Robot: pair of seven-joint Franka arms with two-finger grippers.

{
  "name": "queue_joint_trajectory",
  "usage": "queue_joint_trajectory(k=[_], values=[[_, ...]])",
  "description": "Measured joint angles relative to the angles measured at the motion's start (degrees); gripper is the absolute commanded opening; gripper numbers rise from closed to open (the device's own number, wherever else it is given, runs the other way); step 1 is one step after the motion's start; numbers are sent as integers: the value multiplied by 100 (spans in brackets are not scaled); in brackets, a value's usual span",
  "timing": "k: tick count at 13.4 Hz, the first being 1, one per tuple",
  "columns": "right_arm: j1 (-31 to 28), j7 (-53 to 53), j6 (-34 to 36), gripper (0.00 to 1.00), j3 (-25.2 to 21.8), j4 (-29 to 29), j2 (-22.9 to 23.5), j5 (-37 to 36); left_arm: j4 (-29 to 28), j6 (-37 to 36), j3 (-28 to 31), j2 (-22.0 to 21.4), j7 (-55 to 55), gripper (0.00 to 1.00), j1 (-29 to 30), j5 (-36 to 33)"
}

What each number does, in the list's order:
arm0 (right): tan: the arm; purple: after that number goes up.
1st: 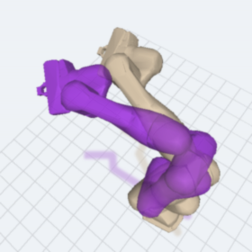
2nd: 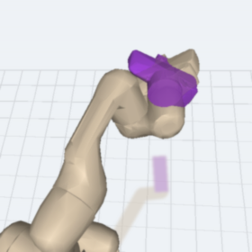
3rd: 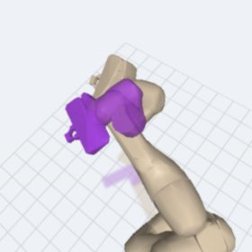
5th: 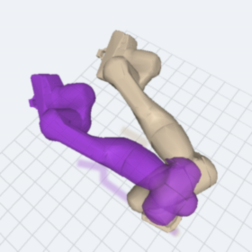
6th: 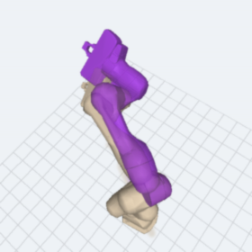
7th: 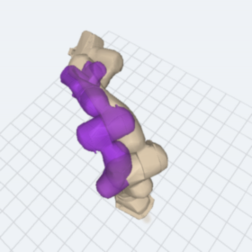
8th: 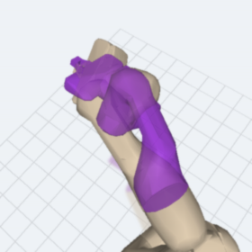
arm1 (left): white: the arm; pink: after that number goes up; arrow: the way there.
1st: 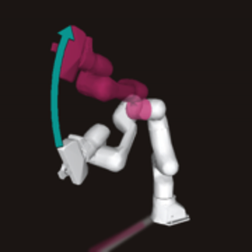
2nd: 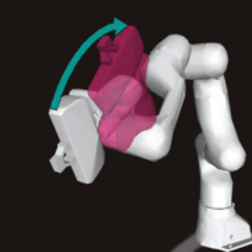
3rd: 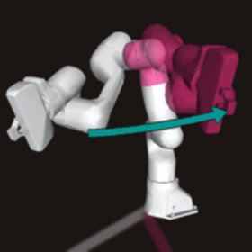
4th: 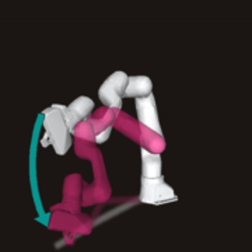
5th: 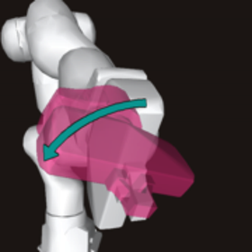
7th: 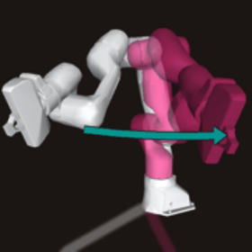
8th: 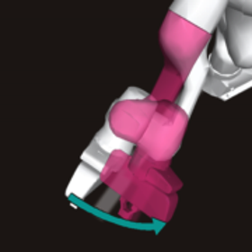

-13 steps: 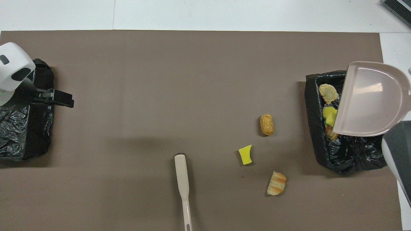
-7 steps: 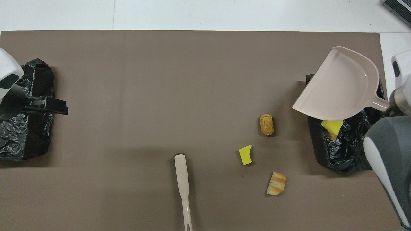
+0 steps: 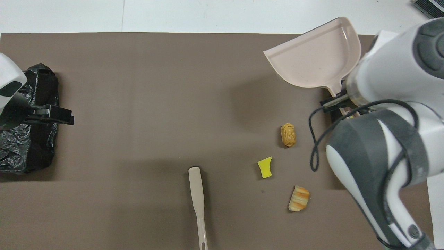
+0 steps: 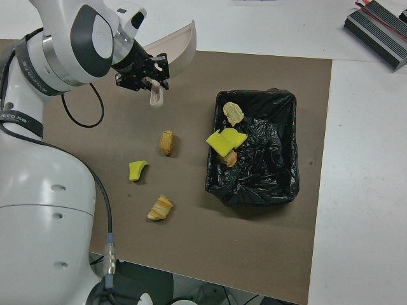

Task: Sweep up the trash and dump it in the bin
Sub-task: 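Set the dustpan back on the table center with the right gripper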

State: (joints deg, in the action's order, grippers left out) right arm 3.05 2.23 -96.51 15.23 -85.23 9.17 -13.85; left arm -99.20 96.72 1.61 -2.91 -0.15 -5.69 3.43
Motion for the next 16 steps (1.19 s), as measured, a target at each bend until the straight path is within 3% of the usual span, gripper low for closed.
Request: queue_joint_trajectory(k=[3,7,11,16], values=[[730,1400,-317,0,-9,895,1020,0,2,4,0,-2,0,100,0,0],[1587,2799,-865,0,-27,1394,2008,0,53,11,8,-58,-1,100,1,-1],[2304,3628,-1111,0,-24,1582,2579,0,53,11,8,-69,-1,100,1,-1],[2463,3851,-1436,0,-23,1551,3051,212,53,11,8,-69,-1,100,1,-1]])
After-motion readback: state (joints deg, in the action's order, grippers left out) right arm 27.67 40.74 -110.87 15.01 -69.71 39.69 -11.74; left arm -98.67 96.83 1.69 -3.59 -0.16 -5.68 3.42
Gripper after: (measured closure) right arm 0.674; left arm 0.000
